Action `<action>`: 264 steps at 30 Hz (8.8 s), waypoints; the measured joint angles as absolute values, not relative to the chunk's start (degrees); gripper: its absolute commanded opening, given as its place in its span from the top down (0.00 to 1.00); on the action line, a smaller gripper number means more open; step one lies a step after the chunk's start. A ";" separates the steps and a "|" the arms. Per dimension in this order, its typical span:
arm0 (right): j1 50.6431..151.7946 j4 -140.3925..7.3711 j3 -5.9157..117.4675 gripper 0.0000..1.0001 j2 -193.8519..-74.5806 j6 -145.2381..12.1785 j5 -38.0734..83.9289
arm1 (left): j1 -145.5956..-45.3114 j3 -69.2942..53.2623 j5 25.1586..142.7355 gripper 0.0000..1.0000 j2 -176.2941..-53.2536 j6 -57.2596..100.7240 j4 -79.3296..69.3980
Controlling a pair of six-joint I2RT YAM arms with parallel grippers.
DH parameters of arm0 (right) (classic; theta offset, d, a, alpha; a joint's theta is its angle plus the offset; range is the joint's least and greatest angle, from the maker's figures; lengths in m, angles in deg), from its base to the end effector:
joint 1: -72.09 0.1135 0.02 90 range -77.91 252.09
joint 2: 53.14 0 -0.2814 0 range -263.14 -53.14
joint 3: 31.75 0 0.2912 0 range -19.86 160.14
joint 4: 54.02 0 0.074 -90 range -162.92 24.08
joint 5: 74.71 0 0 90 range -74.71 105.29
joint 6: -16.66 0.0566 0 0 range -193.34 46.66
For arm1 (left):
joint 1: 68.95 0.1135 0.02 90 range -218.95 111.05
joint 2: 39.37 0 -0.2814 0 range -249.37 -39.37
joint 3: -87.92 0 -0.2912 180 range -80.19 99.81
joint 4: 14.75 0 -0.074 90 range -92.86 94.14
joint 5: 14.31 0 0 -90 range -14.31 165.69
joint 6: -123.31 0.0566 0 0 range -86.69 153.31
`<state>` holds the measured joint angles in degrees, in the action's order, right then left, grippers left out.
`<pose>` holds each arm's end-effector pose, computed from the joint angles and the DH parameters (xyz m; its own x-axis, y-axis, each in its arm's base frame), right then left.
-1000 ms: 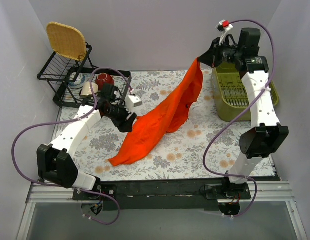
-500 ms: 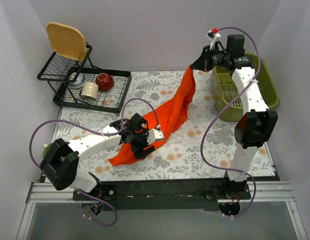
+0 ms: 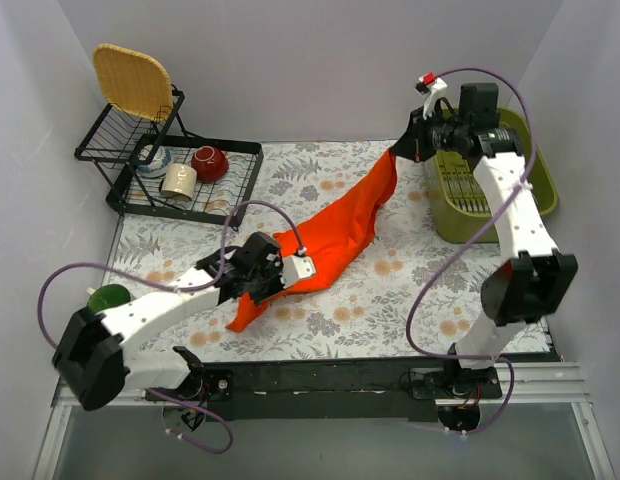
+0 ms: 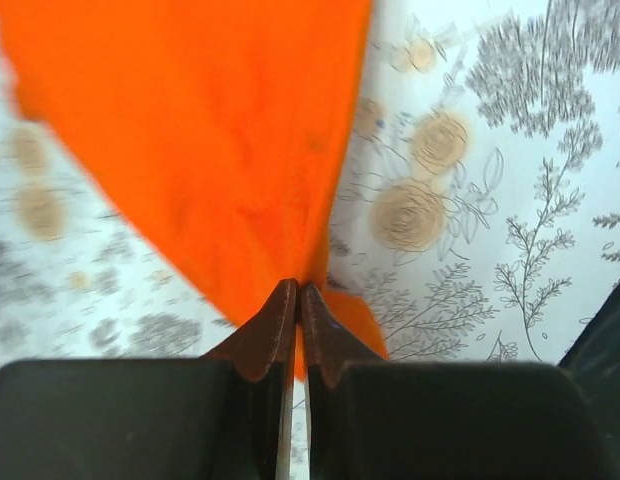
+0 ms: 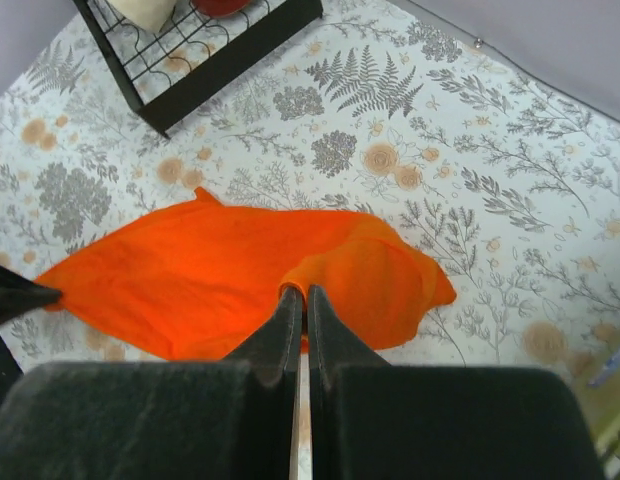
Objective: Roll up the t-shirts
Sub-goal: Flatten out the T-shirt at the center of the board, then fold the T-shirt at the center of the board.
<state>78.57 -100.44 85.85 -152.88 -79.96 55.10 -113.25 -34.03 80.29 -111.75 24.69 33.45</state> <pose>0.4410 0.0866 0.4240 -0.3974 -0.1343 -0.9077 -0.6959 0.6889 0.2028 0.1952 -0.1968 0.1939 -0.7361 0.5096 -0.4454 0.6193 0.7727 -0.1395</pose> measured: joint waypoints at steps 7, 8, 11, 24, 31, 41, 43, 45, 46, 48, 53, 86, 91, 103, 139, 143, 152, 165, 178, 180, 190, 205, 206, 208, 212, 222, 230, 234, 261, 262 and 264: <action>79.58 -109.99 69.57 0.99 -126.80 -92.15 49.11 | -105.16 -25.99 84.99 1.00 -95.46 20.82 36.64; 79.58 -111.15 66.40 0.99 -122.65 -93.86 48.32 | -103.72 -25.14 86.21 1.00 -93.61 20.03 37.06; 79.60 -118.08 59.45 0.99 -112.84 -98.03 45.92 | -100.00 -23.72 89.05 1.00 -88.14 17.76 38.85; 77.46 -115.04 77.44 0.99 -122.15 -98.97 40.19 | -94.30 -13.12 84.48 1.00 -89.37 14.42 30.66; 77.44 -106.19 69.64 0.99 -143.26 -96.85 41.33 | -91.30 -18.32 82.76 0.73 -112.69 13.61 21.98; 75.58 -102.19 76.96 0.99 -161.60 -90.84 42.79 | -85.16 -8.88 88.40 0.46 -128.29 15.03 24.78; 75.14 -100.85 77.22 0.99 -161.29 -89.77 44.04 | -85.47 -9.01 95.19 0.37 -123.70 19.18 31.70; 74.84 -100.48 77.04 0.99 -161.19 -88.90 45.07 | -85.77 -9.86 101.03 0.35 -119.40 24.86 38.44; 74.79 -100.26 76.78 0.99 -161.16 -88.50 45.50 | -86.17 -11.15 103.08 0.35 -117.43 27.16 41.06; 74.81 -100.09 75.73 0.99 -160.81 -88.24 46.12 | -87.35 -15.02 106.19 0.35 -114.11 31.51 45.85; 74.94 -100.07 73.00 0.99 -159.76 -87.93 47.36 | -96.55 -25.84 107.21 0.41 -111.99 36.60 50.35; 75.16 -100.07 69.24 0.99 -155.87 -88.48 48.32 | -114.80 -45.60 92.77 0.54 -110.35 34.26 32.75; 75.16 -100.15 67.82 0.99 -155.09 -88.66 47.82 | -115.35 -45.75 92.61 0.66 -110.48 33.80 32.12; 75.16 -100.26 64.32 0.99 -151.13 -89.14 46.51 | -115.65 -45.47 90.71 1.00 -110.98 29.78 30.35; 73.22 -105.05 98.49 0.99 -125.45 -89.97 33.94 | -79.00 18.23 79.72 1.00 -105.41 13.21 27.20; 73.22 -105.64 98.40 0.99 -120.92 -89.44 35.19 | -78.04 20.43 80.29 1.00 -103.90 12.32 28.16; 73.15 -106.65 99.16 0.99 -110.52 -87.54 38.40 | -74.60 21.48 83.96 1.00 -93.72 9.61 30.76; 71.36 -99.85 103.99 0.99 -104.86 -85.27 40.11 | -72.42 30.64 85.86 1.00 -90.63 8.14 30.98; 71.36 -87.30 57.09 0.99 -109.41 -80.31 47.93 | -72.37 -2.74 95.63 1.00 -98.59 9.87 30.63; 71.38 -86.17 52.87 0.99 -112.20 -79.15 48.61 | -72.37 -8.79 96.96 1.00 -101.43 9.80 29.91; 71.93 -80.85 48.85 0.99 -133.51 -81.66 49.77 | -72.42 -16.64 100.44 1.00 -119.42 9.96 23.64; 76.06 -75.61 65.11 0.99 -158.65 -87.93 43.93 | -72.42 -9.10 95.26 1.00 -128.31 9.96 16.25; 76.39 -75.37 66.31 0.99 -159.85 -88.39 43.08 | -72.42 -9.07 94.95 1.00 -128.31 9.98 16.10; 76.91 -74.84 68.32 0.99 -162.28 -89.05 41.07 | -72.42 -9.05 94.10 1.00 -128.34 10.15 16.01; 77.85 -74.76 72.48 0.99 -167.04 -90.14 37.61 | -72.42 -8.92 92.83 1.00 -128.42 10.53 16.03; 78.73 -78.58 80.56 0.99 -172.40 -91.67 34.71 | -72.40 -7.24 91.35 1.00 -129.17 11.73 16.14; 78.75 -85.97 73.24 0.99 -161.91 -94.53 33.42 | -72.37 -9.69 92.70 1.00 -127.46 18.35 16.84; 78.77 -87.96 66.09 0.99 -152.95 -94.97 33.55 | -71.54 -11.24 94.45 1.00 -126.17 22.85 17.74; 78.77 -99.96 39.19 0.99 -124.82 -100.65 36.28 | -65.03 -15.26 108.15 1.00 -124.27 76.71 33.74; 78.77 -100.48 38.51 0.99 -123.98 -100.74 36.54 | -65.03 -16.55 108.11 1.00 -123.37 78.30 34.48; 78.77 -101.75 36.70 0.99 -121.82 -101.22 37.05 | -65.03 -18.97 107.96 1.00 -121.67 80.93 35.31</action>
<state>78.77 -101.75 36.70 -121.82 -101.22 37.05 -65.03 -18.97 107.96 -121.67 80.93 35.31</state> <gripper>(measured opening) 0.032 0.013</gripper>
